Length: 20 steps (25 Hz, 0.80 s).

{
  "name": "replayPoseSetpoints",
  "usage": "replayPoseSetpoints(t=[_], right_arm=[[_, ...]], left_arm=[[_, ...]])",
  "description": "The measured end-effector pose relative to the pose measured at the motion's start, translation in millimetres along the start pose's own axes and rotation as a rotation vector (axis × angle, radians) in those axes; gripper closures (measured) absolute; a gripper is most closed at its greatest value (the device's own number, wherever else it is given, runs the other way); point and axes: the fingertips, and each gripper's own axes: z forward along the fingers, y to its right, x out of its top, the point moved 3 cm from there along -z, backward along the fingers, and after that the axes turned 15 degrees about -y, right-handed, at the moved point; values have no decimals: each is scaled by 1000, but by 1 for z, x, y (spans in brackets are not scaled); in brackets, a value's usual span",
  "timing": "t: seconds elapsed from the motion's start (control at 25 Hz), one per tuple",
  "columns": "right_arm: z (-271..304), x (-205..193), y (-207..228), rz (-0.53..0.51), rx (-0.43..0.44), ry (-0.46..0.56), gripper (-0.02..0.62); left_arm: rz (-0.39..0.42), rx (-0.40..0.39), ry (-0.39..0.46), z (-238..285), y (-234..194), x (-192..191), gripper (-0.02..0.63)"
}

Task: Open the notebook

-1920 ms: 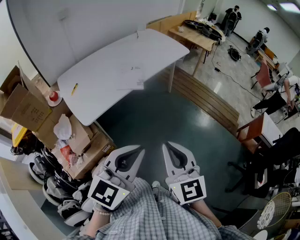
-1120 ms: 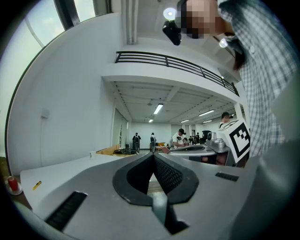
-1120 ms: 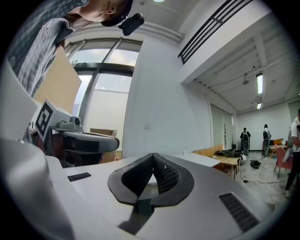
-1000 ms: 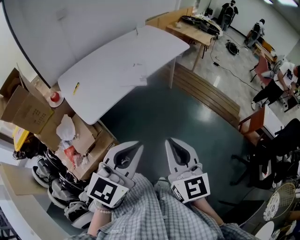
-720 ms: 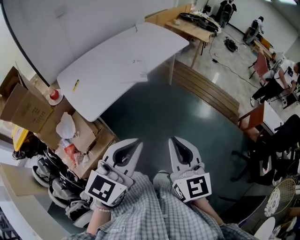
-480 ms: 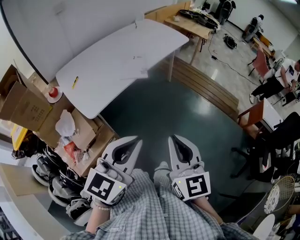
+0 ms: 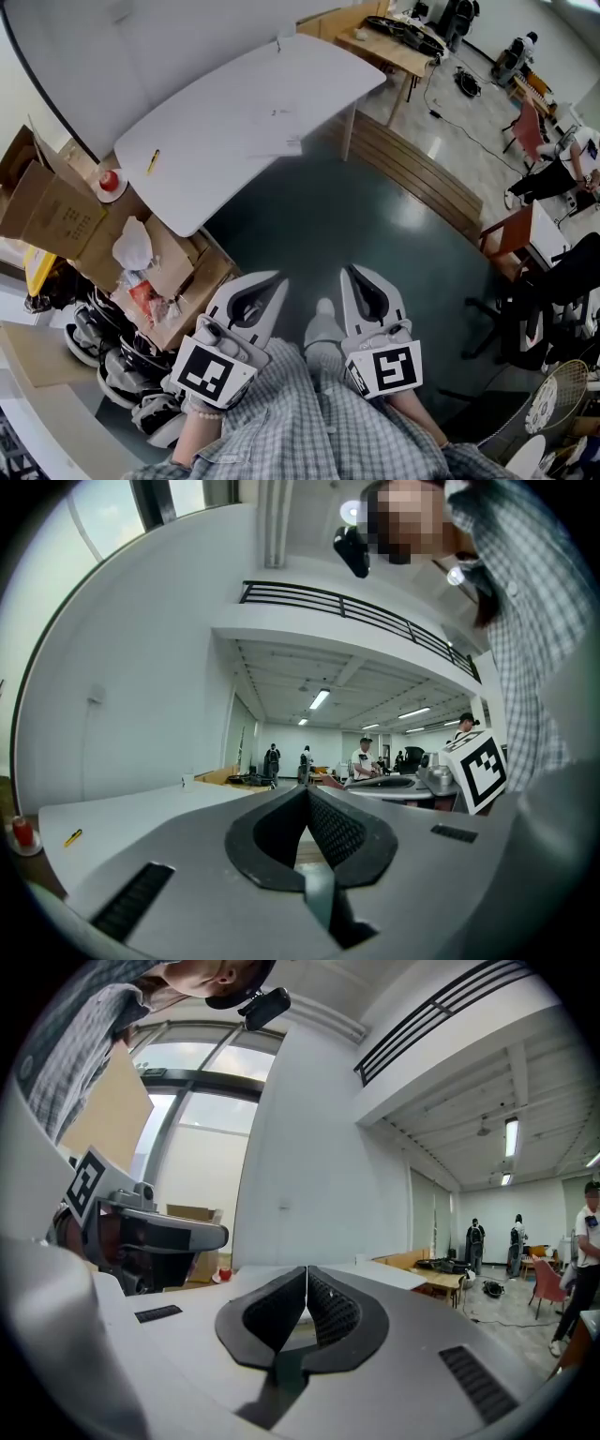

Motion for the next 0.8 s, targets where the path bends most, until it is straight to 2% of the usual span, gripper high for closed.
replayPoseSetpoints(t=[0.2,0.32,0.44,0.8], right_arm=[[14,0,6,-2,33,-11,574],[25,-1,15,-7,53,-11,572],[37,0,27,-12,68,-9,572],[69,6,88,-24,99,-19,572]], left_arm=[[10,42,-1,11,-10,1,598],[-2,52,26,24,-13,11,600],[-13,48,6,41,-14,15,599],[1,71,-23,99,-23,39,600]])
